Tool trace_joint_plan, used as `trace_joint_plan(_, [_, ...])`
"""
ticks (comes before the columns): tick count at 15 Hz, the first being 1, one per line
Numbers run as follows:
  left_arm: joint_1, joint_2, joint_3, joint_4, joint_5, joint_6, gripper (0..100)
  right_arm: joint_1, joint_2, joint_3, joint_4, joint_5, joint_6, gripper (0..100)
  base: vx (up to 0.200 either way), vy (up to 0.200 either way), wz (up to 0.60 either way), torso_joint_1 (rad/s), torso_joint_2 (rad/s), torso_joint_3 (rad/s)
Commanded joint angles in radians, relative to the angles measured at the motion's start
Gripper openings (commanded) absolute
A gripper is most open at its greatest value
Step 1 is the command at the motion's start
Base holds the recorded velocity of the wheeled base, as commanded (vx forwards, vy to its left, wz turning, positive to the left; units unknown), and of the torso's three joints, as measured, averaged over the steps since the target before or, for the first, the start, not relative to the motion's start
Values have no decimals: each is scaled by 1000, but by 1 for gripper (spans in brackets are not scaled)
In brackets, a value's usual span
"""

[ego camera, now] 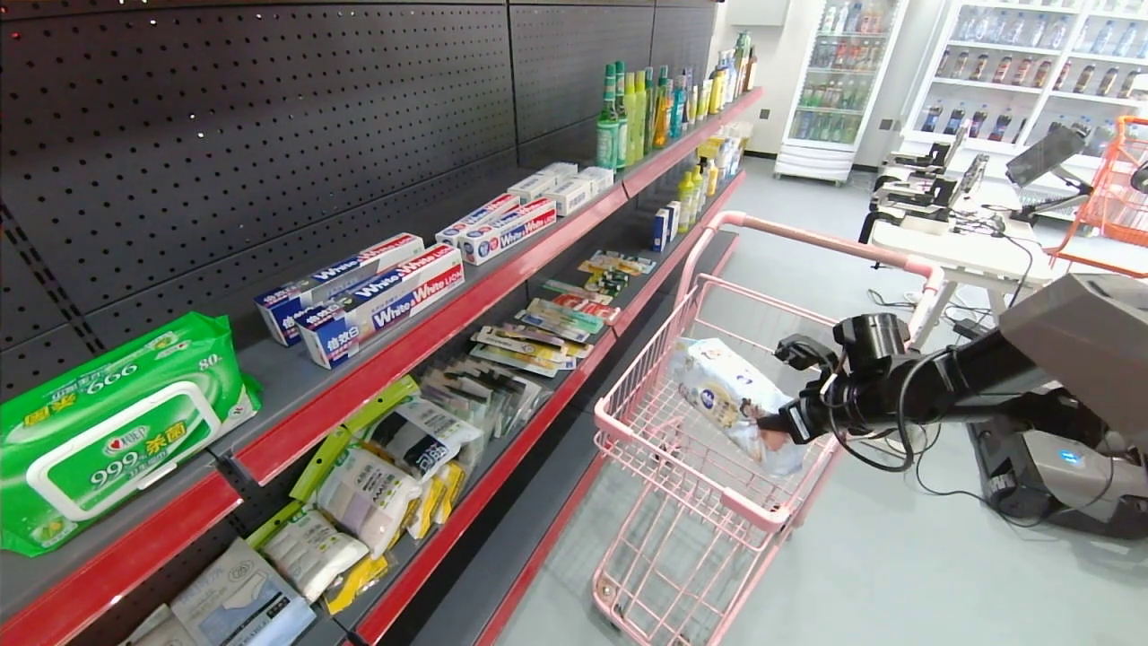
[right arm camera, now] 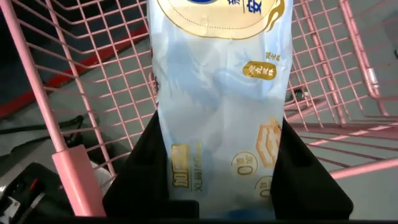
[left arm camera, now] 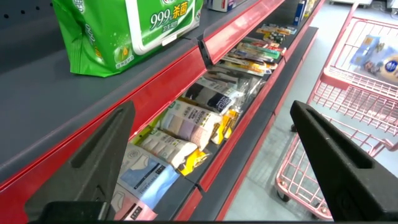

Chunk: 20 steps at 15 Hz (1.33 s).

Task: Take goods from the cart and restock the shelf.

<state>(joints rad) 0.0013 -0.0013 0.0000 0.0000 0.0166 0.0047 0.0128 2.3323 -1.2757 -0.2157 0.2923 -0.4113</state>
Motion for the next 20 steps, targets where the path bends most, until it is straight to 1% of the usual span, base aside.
trace_joint_plan(1, [0,1,0,0,0,0,100,-10,-119,15,-4,-2,32,0,0,0,0,0,0,0])
trace_joint_plan(2, [0,1,0,0,0,0,100,-10,-156,16,-2,-15,66,0,0,0,0,0,0,0])
trace_joint_plan(3, [0,1,0,0,0,0,100,-10,-225,35,-2,-67,126,0,0,0,0,0,0,0])
trace_joint_plan(4, [0,1,0,0,0,0,100,-2,-300,78,-2,-140,186,0,0,0,0,0,0,0])
trace_joint_plan(5, [0,1,0,0,0,0,100,0,-363,118,-1,-180,223,0,0,0,0,0,0,0])
trace_joint_plan(6, [-1,1,0,0,0,0,100,0,-472,179,-1,-206,252,0,0,0,0,0,0,0])
trace_joint_plan(7, [0,1,0,0,0,0,100,-7,-571,237,1,-208,266,0,0,0,0,0,0,0])
trace_joint_plan(8, [0,1,0,0,0,0,100,-10,-630,276,1,-214,266,0,0,0,0,0,0,0])
trace_joint_plan(9, [0,1,0,0,0,0,100,-11,-740,351,1,-248,266,0,0,0,0,0,0,0])
trace_joint_plan(10, [0,1,0,0,0,0,100,-16,-791,386,1,-268,266,0,0,0,0,0,0,0])
trace_joint_plan(12, [0,1,0,0,0,0,100,-24,-975,550,1,-298,215,0,0,0,0,0,0,0])
trace_joint_plan(13, [0,1,0,0,0,0,100,-42,-1036,615,-1,-302,187,0,0,0,0,0,0,0])
trace_joint_plan(14, [-1,1,0,0,0,0,100,-89,-1131,717,-10,-300,143,0,0,0,0,0,0,0])
trace_joint_plan(15, [-1,1,0,0,0,0,100,-112,-1156,742,-10,-298,141,0,0,0,0,0,0,0])
trace_joint_plan(16, [0,1,0,0,0,0,100,-169,-1222,765,-10,-291,140,0,0,0,0,0,0,0])
trace_joint_plan(18, [0,1,0,0,0,0,100,-195,-1282,773,-2,-291,138,0,0,0,0,40,-92,-55])
trace_joint_plan(20, [0,1,0,0,0,0,100,-192,-1338,803,-1,-295,115,0,0,0,0,178,-351,-190])
